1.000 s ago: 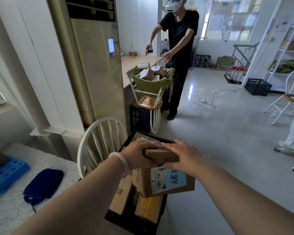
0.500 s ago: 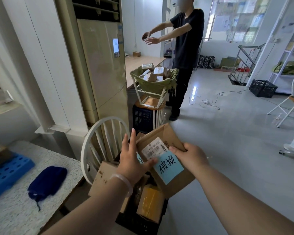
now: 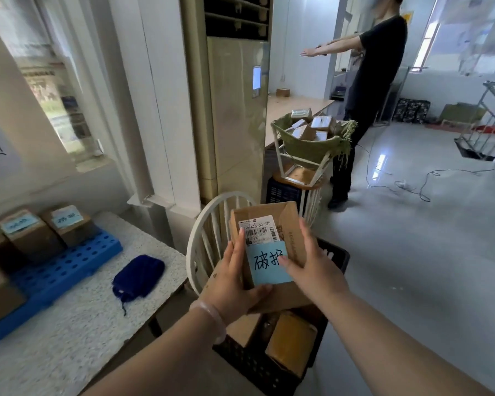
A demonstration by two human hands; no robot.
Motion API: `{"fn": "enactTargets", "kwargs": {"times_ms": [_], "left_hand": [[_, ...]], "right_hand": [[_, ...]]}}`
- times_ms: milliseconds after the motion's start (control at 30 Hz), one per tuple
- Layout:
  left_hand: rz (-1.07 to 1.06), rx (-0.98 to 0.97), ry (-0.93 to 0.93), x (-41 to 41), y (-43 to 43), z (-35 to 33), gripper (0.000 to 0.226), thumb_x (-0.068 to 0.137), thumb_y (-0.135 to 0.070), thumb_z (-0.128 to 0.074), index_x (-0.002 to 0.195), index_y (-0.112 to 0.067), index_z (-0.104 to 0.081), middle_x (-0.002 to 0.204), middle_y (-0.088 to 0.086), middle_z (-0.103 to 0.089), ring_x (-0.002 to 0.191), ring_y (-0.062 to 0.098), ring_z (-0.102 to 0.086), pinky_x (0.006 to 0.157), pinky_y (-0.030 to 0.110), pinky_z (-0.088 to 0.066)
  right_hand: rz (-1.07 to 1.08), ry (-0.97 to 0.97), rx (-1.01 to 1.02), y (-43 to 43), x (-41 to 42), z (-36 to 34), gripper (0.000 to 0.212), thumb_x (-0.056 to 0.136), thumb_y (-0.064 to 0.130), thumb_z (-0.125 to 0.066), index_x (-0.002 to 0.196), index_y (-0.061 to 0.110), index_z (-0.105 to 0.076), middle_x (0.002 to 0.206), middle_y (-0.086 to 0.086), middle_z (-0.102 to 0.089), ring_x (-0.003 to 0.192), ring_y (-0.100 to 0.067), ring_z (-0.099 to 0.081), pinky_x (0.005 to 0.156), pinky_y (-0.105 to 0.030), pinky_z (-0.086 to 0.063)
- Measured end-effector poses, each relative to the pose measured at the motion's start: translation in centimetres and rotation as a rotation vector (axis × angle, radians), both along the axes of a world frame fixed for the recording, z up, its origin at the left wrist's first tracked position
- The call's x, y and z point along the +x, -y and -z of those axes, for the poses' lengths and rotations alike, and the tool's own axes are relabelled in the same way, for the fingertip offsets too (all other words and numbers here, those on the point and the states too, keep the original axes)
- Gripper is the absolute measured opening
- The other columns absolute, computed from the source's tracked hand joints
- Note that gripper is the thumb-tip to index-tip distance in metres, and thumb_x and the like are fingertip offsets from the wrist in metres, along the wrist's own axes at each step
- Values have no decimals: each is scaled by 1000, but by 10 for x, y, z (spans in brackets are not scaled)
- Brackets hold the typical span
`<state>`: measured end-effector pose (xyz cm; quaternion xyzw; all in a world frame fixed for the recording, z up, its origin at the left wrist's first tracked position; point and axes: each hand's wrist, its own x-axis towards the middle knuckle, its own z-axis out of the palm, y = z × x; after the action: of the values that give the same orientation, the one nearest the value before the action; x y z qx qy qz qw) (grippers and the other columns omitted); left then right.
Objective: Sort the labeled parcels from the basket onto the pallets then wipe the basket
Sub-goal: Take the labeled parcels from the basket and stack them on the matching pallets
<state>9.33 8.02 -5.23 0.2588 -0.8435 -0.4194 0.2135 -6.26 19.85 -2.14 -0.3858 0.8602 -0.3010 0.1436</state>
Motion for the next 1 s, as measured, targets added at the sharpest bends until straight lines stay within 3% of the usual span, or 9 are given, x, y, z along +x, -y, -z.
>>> {"fn": "enactTargets", "kwargs": {"times_ms": [67, 133, 200, 267, 433, 567, 767, 833, 1000], "left_hand": [[-58, 34, -12, 16, 13, -4, 119, 77, -27, -79, 138, -68, 14, 160, -14, -2, 149, 17, -10, 115, 48, -33], [-117, 20, -10, 33, 29, -5, 117, 76, -26, -80, 141, -64, 9, 159, -10, -7, 146, 14, -15, 116, 41, -33], [-165, 20, 2, 53, 43, -4, 114, 75, -26, -82, 142, -57, 5, 156, -8, -14, 138, 6, -22, 111, 24, -30], [-226, 49, 0, 76, 58, -3, 111, 73, -27, -83, 142, -52, 1, 151, -9, -19, 133, 2, -23, 108, 18, -28], [-373, 96, 3, 148, 107, 3, 117, 58, -48, -85, 138, -63, -1, 152, -10, -23, 139, 6, -28, 114, 37, -36], [-457, 102, 21, 209, 151, 9, 114, 51, -62, -78, 128, -74, 5, 150, -12, -23, 138, 9, -31, 112, 39, -39], [-581, 163, 19, 283, 216, 15, 112, 51, -59, -79, 126, -72, 3, 146, -12, -25, 137, 10, -31, 113, 41, -37], [-607, 194, 27, 304, 235, 19, 113, 59, -49, -84, 129, -66, 3, 141, -15, -23, 136, 10, -28, 115, 41, -34], [-645, 230, 18, 348, 276, 23, 117, 68, -33, -86, 141, -55, 3, 142, -11, -21, 127, 2, -23, 106, 23, -26]], "right_hand": [[-161, -50, 52, 18, 15, -2, 87, 92, 55, -54, 142, 61, 17, 152, -3, -32, 127, -22, -49, 84, -37, -54], [-258, -74, 118, 37, 31, -8, 82, 94, 54, -53, 145, 60, 10, 151, -5, -25, 131, -23, -42, 94, -38, -49], [-311, -94, 165, 58, 47, -10, 76, 94, 57, -50, 148, 58, 4, 146, -5, -27, 127, -23, -41, 91, -36, -46], [-352, -109, 178, 83, 65, -7, 74, 92, 60, -49, 147, 59, 0, 146, -3, -27, 128, -23, -41, 95, -38, -47], [-482, -84, 140, 155, 125, 0, 73, 91, 59, -52, 147, 61, -4, 152, 1, -20, 135, -22, -36, 103, -38, -44], [-571, -89, 149, 215, 184, 6, 75, 91, 59, -54, 147, 60, -4, 148, 1, -23, 132, -19, -37, 103, -35, -41], [-659, -60, 143, 303, 257, 18, 77, 90, 58, -57, 148, 59, -6, 149, 5, -25, 130, -16, -40, 99, -33, -47], [-677, -37, 152, 326, 277, 24, 77, 89, 58, -58, 146, 61, -7, 148, 5, -27, 129, -16, -40, 99, -33, -47], [-717, 5, 128, 374, 318, 33, 74, 88, 57, -59, 146, 60, -13, 142, 6, -33, 124, -13, -41, 99, -30, -45]]}}
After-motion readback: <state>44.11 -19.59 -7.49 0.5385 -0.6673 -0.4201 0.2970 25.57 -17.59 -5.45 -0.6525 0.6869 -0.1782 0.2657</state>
